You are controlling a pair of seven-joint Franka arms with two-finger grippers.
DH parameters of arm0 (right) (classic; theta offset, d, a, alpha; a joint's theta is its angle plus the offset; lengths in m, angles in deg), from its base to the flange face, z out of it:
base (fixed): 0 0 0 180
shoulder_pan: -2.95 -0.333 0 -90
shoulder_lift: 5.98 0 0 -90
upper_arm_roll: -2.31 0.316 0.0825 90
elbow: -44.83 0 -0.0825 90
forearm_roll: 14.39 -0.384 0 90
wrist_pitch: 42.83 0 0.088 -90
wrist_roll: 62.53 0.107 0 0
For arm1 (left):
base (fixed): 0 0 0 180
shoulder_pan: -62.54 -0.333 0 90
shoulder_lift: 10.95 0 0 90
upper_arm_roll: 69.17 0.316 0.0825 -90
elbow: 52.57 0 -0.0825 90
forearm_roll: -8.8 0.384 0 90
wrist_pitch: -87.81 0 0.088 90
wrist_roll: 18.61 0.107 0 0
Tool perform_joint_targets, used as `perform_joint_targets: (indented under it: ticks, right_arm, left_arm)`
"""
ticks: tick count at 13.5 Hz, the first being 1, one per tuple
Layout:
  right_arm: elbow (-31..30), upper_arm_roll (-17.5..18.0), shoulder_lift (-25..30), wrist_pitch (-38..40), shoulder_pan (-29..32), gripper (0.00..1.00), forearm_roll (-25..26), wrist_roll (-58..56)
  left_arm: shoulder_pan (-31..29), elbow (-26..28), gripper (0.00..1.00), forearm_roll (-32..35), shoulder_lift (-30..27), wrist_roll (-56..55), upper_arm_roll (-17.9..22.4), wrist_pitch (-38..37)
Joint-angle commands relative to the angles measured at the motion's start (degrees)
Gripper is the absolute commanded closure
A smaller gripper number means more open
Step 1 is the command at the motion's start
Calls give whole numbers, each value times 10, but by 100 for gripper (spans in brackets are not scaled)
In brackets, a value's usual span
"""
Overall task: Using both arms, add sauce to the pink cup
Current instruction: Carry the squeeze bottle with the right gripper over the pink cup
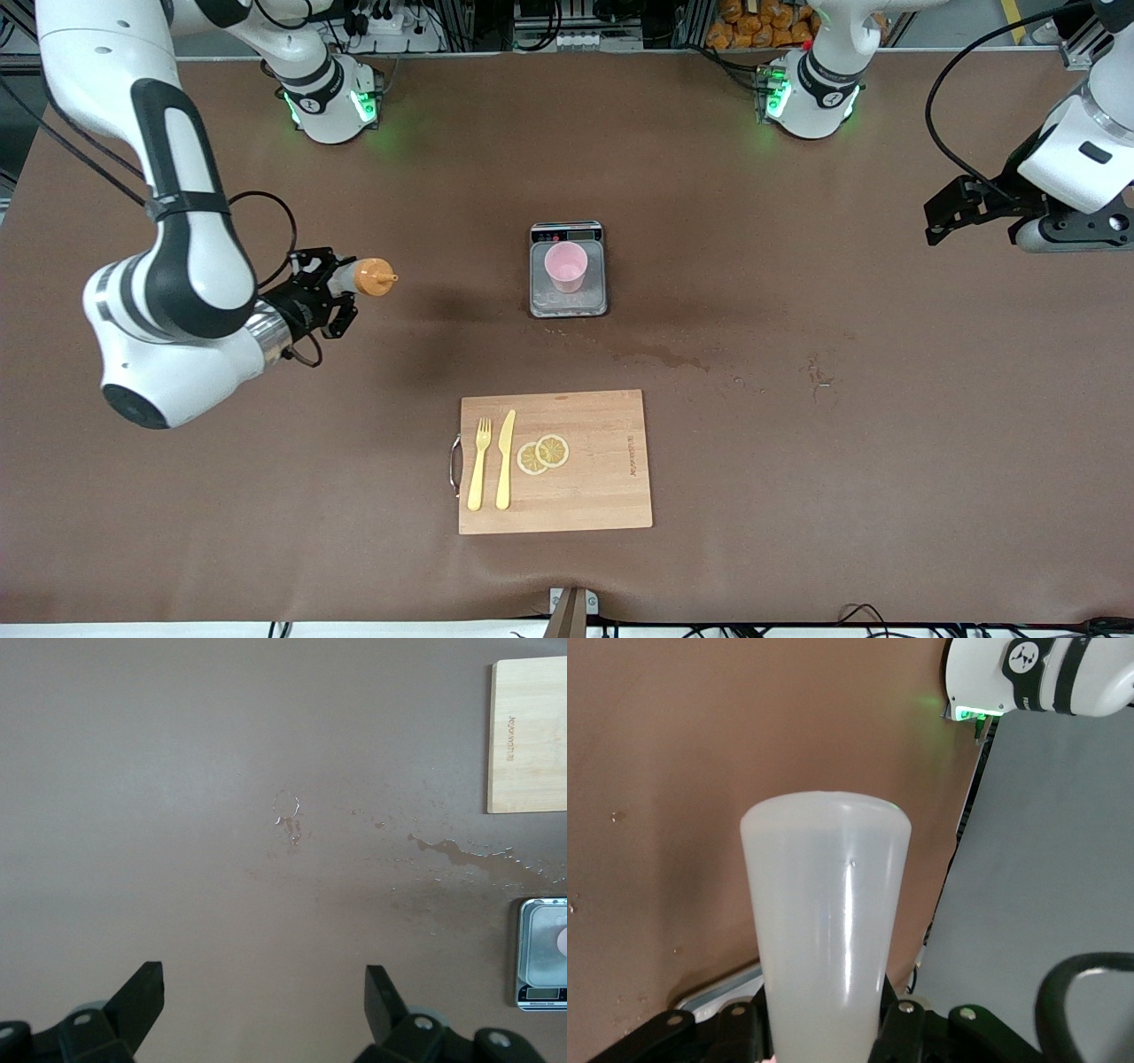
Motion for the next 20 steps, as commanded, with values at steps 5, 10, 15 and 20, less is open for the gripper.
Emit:
perform_joint_targets:
  ticks: [5,10,15,20]
  right_arm:
    - [-9,-4,14,-47,-68,61,16,123]
    - [-9,-4,10,-63,-105,61,42,187]
    - [-8,-4,4,-84,-149,61,81,244]
    - [-8,-4,-3,-84,-183,61,117,281]
  left_arm:
    - [2,3,0,-13,-9,13,-1,-6]
    - [1,4,0,-16,-8,13,-1,-6]
    - [0,4,0,-16,-9,10,-1,-6]
    - [1,7,0,-16,-11,11,-1,-6]
